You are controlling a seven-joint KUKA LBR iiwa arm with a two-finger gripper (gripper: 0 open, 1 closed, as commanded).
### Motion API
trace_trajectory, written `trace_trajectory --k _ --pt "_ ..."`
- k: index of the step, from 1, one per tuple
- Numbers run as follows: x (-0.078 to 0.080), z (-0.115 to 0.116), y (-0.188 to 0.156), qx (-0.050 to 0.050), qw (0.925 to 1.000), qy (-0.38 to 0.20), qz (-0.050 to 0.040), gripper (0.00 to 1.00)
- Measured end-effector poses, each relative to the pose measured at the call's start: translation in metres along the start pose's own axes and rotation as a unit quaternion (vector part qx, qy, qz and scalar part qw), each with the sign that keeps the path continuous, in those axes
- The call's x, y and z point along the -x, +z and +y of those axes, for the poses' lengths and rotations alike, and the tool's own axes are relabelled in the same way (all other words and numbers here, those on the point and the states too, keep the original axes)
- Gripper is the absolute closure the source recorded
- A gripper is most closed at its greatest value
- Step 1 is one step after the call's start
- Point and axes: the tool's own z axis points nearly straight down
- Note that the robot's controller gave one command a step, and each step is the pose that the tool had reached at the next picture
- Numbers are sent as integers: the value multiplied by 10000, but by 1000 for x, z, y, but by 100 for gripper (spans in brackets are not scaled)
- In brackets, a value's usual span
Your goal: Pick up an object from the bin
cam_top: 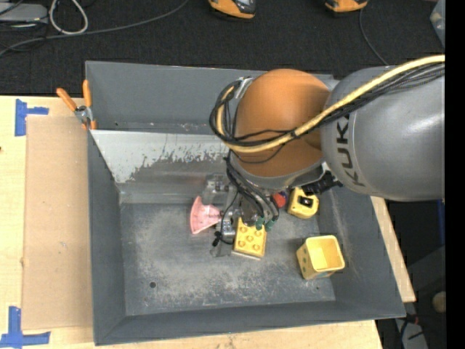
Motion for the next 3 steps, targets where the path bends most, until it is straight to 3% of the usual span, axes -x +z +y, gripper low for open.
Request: trace_trajectory --k 1,2,3 --pt "1 -1 -5 7 10000 25 -37 0" --pt "37 -16 73 10 9996 -280 -60 0" --pt "46 -91 75 30 9864 1640 -59 0"
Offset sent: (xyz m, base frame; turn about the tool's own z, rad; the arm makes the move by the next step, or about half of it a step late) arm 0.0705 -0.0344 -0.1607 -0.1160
